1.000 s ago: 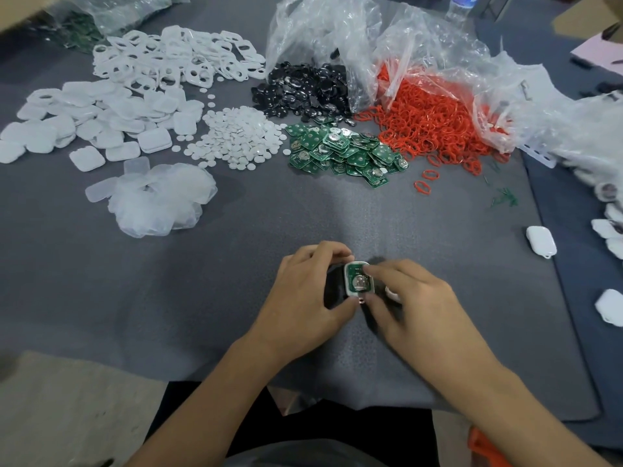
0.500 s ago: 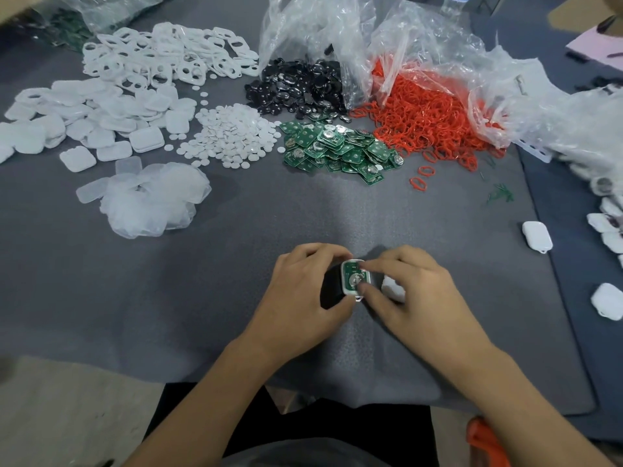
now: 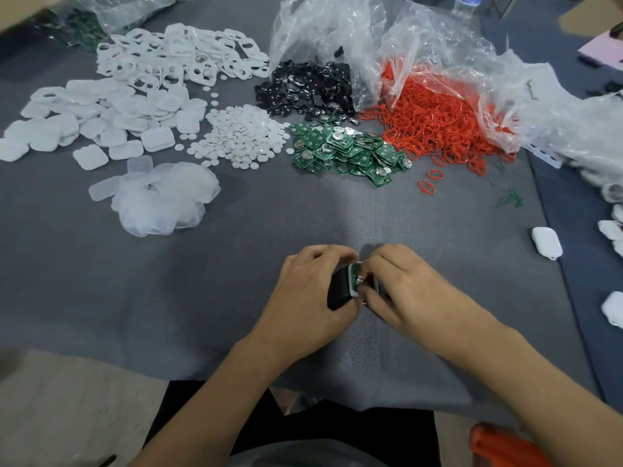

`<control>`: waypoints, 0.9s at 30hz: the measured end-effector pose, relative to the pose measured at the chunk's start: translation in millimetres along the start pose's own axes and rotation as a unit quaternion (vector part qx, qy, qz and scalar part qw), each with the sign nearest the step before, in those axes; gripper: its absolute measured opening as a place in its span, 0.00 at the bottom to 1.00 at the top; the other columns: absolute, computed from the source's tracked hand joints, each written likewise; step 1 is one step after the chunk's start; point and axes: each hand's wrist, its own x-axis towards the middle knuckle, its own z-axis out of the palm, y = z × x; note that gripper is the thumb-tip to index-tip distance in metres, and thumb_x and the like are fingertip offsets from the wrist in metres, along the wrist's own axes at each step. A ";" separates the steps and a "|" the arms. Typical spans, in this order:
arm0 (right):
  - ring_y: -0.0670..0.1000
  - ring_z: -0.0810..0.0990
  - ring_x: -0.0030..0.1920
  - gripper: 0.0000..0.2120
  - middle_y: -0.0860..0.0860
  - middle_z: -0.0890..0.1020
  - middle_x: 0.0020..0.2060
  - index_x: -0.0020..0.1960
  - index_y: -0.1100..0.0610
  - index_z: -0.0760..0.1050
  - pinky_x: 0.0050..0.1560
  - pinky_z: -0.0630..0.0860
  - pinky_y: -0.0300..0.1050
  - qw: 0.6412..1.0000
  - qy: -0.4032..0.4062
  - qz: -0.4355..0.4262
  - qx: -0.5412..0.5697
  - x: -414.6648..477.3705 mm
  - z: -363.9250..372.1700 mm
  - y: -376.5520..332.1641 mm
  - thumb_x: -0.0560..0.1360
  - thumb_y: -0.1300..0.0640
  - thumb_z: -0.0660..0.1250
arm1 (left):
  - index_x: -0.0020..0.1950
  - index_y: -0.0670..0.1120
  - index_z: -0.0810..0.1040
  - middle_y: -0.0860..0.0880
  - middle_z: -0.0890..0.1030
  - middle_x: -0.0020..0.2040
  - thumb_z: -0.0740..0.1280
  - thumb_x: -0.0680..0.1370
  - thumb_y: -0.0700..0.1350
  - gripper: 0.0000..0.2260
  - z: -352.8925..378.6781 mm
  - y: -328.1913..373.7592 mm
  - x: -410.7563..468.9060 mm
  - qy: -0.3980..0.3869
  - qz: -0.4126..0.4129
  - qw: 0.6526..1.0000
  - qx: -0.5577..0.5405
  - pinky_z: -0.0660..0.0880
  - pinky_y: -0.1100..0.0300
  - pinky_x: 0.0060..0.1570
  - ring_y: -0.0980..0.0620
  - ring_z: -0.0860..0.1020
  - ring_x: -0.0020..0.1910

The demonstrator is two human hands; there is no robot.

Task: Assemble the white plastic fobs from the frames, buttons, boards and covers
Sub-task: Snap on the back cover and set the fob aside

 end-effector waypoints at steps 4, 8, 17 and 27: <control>0.55 0.72 0.45 0.05 0.54 0.74 0.46 0.49 0.61 0.75 0.52 0.71 0.47 1.000 -0.001 -0.014 0.000 0.1 0.0 1.9 0.80 0.59 0.67 | 0.65 0.54 0.74 0.61 0.77 0.60 0.74 0.72 0.52 0.22 -0.6 0.4 0.0 0.000 -0.002 1.000 0.002 0.63 0.60 0.66 0.60 0.71 0.66; 0.56 0.72 0.45 0.06 0.54 0.74 0.47 0.50 0.61 0.76 0.52 0.71 0.48 1.000 -0.013 -0.009 -0.007 -1.6 -1.1 3.6 0.80 0.58 0.67 | 0.65 0.54 0.74 0.62 0.77 0.60 0.73 0.73 0.53 0.22 -0.9 0.3 -0.2 -0.001 -0.004 1.000 -0.002 0.63 0.60 0.66 0.60 0.71 0.65; 0.56 0.75 0.44 0.06 0.53 0.76 0.44 0.45 0.59 0.76 0.51 0.69 0.44 0.999 -0.007 -0.016 -0.032 0.7 -4.8 0.6 0.76 0.57 0.71 | 0.66 0.55 0.74 0.61 0.76 0.61 0.72 0.73 0.55 0.22 -0.3 -0.1 -0.3 -0.006 -0.008 1.000 -0.003 0.61 0.62 0.66 0.61 0.70 0.66; 0.55 0.76 0.53 0.10 0.53 0.76 0.56 0.54 0.59 0.76 0.55 0.76 0.54 1.000 -0.017 -0.010 -0.015 -4.2 -2.2 5.8 0.81 0.52 0.64 | 0.67 0.55 0.72 0.62 0.76 0.62 0.74 0.73 0.52 0.24 -2.3 0.2 -0.5 -0.009 -0.009 1.000 -0.008 0.59 0.65 0.67 0.61 0.70 0.67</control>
